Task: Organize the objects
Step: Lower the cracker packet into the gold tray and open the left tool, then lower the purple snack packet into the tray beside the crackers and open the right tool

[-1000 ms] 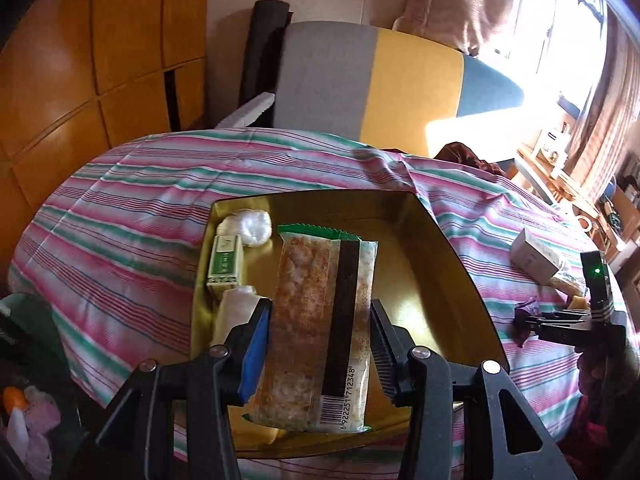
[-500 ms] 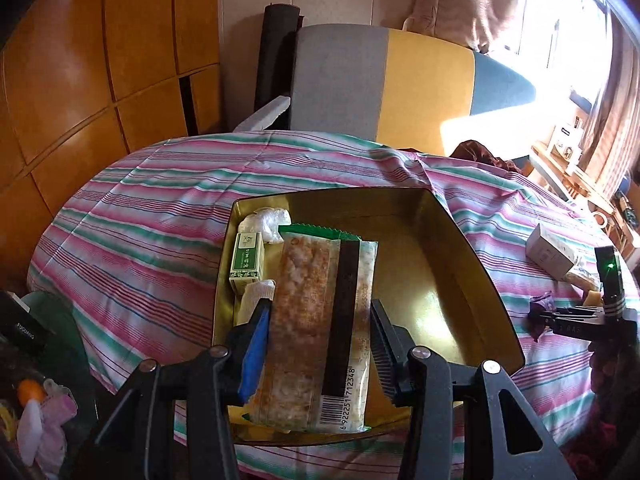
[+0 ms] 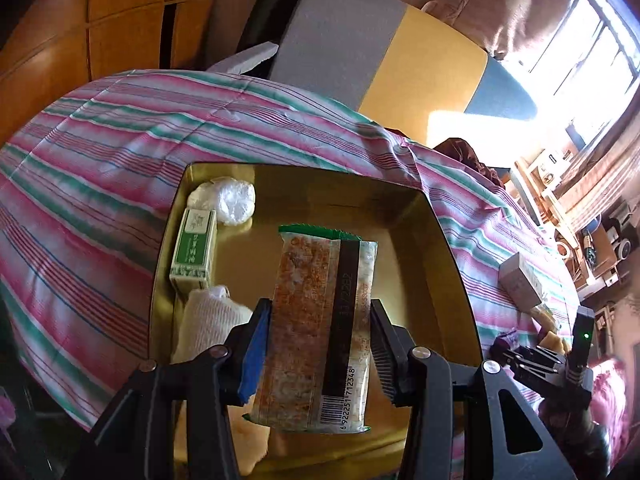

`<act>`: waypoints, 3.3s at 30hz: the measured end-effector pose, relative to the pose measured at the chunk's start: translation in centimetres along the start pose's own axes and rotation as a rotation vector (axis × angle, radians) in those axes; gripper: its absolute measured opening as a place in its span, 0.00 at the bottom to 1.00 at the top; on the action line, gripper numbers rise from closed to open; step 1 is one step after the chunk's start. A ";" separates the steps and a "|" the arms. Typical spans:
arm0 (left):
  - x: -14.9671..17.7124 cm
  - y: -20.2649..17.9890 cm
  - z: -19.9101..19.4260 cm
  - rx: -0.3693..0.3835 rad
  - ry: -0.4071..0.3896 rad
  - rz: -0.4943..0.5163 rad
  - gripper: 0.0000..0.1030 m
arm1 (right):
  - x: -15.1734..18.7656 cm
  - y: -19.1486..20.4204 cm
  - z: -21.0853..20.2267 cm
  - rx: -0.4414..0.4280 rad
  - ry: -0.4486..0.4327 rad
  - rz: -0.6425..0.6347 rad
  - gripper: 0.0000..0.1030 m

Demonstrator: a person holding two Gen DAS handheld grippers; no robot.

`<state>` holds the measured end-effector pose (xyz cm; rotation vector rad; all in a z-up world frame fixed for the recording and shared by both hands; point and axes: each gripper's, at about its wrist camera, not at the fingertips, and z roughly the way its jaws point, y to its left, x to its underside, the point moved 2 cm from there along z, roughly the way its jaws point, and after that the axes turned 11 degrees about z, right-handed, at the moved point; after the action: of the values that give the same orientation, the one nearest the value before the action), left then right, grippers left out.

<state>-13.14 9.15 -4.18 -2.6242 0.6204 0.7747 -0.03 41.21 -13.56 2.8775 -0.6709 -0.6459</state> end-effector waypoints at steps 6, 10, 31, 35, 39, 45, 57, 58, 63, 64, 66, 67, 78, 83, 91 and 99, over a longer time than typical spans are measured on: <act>-3.0 1.0 4.4 -0.039 0.054 0.003 0.46 | 0.2 0.1 0.0 -0.005 0.001 -0.001 0.30; -4.1 1.9 8.1 -0.070 0.123 -0.002 0.46 | 0.2 0.1 -0.1 -0.005 0.002 -0.002 0.30; -4.6 3.3 9.8 -0.259 0.100 0.083 0.57 | 0.3 0.4 -0.1 0.000 -0.005 -0.006 0.30; -4.1 2.8 6.9 -0.270 0.032 0.092 0.59 | 0.3 0.5 -0.1 0.002 -0.010 -0.009 0.30; -2.3 1.4 2.6 -0.290 -0.055 0.112 0.62 | 0.7 0.5 -0.3 0.009 -0.018 -0.014 0.30; 1.1 -0.7 -2.4 -0.290 -0.153 0.152 0.69 | 0.4 0.5 -0.3 0.022 -0.030 -0.006 0.30; 5.1 -0.7 -6.1 -0.262 -0.198 0.142 0.69 | -1.2 3.1 -3.2 -0.015 -0.109 0.065 0.30; 5.2 -0.6 -6.2 -0.260 -0.199 0.137 0.69 | -1.3 3.8 -3.6 -0.023 -0.119 0.056 0.30; 6.0 0.3 -6.5 -0.248 -0.196 0.108 0.69 | -1.5 8.2 -5.4 -0.078 -0.140 -0.012 0.30; 6.1 0.7 -6.6 -0.248 -0.196 0.097 0.69 | -1.5 9.2 -5.5 -0.091 -0.138 -0.028 0.30; 6.5 1.5 -6.8 -0.248 -0.195 0.075 0.69 | -1.5 11.3 -5.3 -0.111 -0.130 -0.063 0.30; 6.7 1.9 -7.0 -0.251 -0.194 0.064 0.69 | -1.4 12.4 -5.1 -0.121 -0.123 -0.080 0.30; 9.0 6.4 -7.9 -0.291 -0.181 -0.038 0.69 | -1.6 23.7 1.8 -0.175 0.068 -0.212 0.30; 9.4 7.3 -7.6 -0.289 -0.166 -0.059 0.70 | -2.3 27.4 5.5 -0.180 0.155 -0.197 0.36; 9.8 8.1 -7.2 -0.295 -0.152 -0.078 0.71 | -2.1 29.1 5.1 -0.320 0.189 -0.157 0.45; 9.4 6.7 -7.8 -0.302 -0.169 -0.042 0.72 | -1.7 27.4 1.9 -0.286 0.099 -0.162 0.45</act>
<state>-6.03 -2.81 -4.63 -2.7862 0.4282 1.1417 -13.13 17.39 -9.00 2.6911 -0.3058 -0.5616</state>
